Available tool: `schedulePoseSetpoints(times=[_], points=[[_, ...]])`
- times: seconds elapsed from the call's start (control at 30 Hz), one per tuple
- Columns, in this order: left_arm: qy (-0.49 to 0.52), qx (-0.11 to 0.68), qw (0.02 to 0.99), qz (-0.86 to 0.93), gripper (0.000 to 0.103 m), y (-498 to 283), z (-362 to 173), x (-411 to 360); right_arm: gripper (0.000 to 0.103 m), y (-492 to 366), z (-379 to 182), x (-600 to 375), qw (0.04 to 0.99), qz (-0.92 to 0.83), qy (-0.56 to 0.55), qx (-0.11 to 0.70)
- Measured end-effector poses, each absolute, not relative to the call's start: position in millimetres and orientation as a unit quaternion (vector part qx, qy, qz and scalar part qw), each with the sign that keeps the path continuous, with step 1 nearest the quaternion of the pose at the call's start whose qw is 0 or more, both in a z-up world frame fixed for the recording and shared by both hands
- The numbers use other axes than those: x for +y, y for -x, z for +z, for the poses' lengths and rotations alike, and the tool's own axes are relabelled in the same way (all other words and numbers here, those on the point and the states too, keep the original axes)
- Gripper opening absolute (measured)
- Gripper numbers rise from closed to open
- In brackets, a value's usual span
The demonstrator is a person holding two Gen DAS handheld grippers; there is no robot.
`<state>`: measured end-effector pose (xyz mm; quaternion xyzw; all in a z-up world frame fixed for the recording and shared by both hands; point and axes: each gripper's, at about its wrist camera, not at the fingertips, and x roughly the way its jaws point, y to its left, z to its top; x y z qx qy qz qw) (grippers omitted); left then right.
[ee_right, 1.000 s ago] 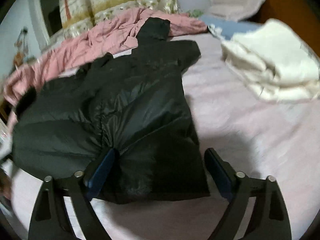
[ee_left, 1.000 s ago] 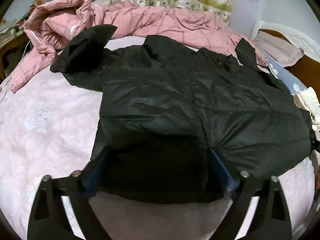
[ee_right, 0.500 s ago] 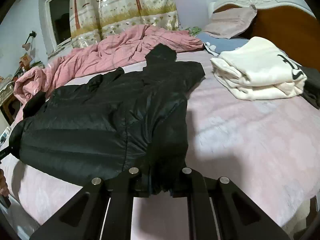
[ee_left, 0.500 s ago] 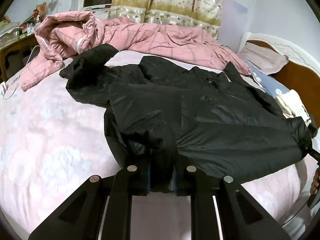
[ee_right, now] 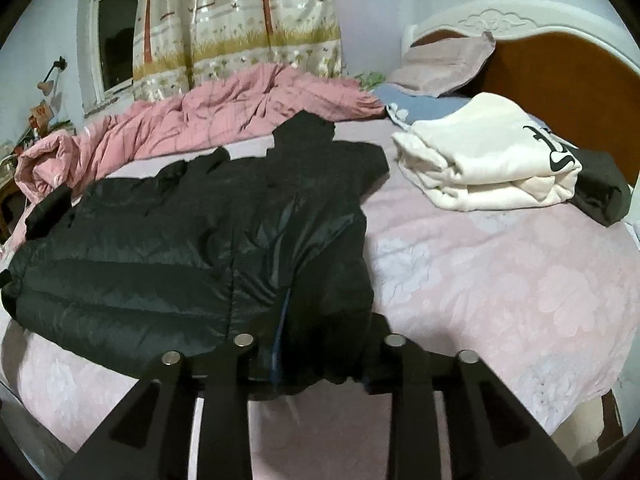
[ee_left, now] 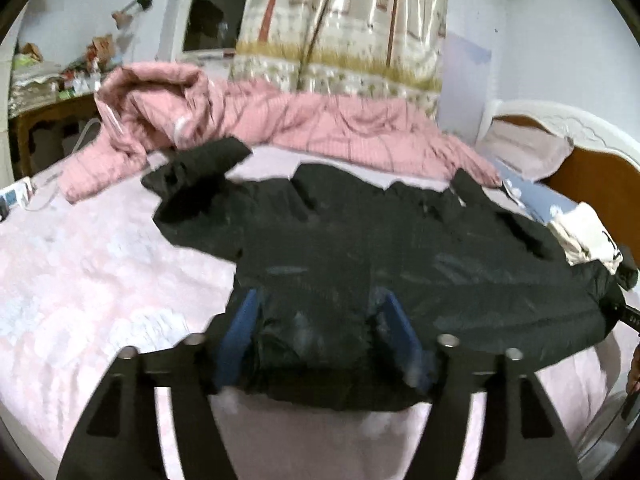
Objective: Fold large clothes
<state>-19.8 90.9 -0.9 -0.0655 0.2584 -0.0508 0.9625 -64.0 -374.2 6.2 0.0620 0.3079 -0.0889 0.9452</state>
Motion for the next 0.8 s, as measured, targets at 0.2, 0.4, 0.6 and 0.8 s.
schedulePoseSetpoints(times=[0.2, 0.4, 0.6, 0.8], points=[[0.046, 0.241, 0.968, -0.055, 0.074, 23, 3, 83, 0.072, 78, 20, -392, 0.955, -0.086, -0.119, 0.259], [0.028, 0.258, 0.964, -0.050, 0.072, 18, -4, 77, 0.073, 74, 17, -387, 0.955, -0.081, -0.099, 0.268], [0.008, 0.230, 0.972, -0.057, 0.072, 23, 3, 72, 0.080, 83, 33, -370, 0.975, -0.053, -0.076, 0.204], [0.000, 0.231, 0.972, -0.046, 0.069, 10, 3, 69, 0.082, 56, 35, -358, 0.975, -0.012, -0.083, 0.207]])
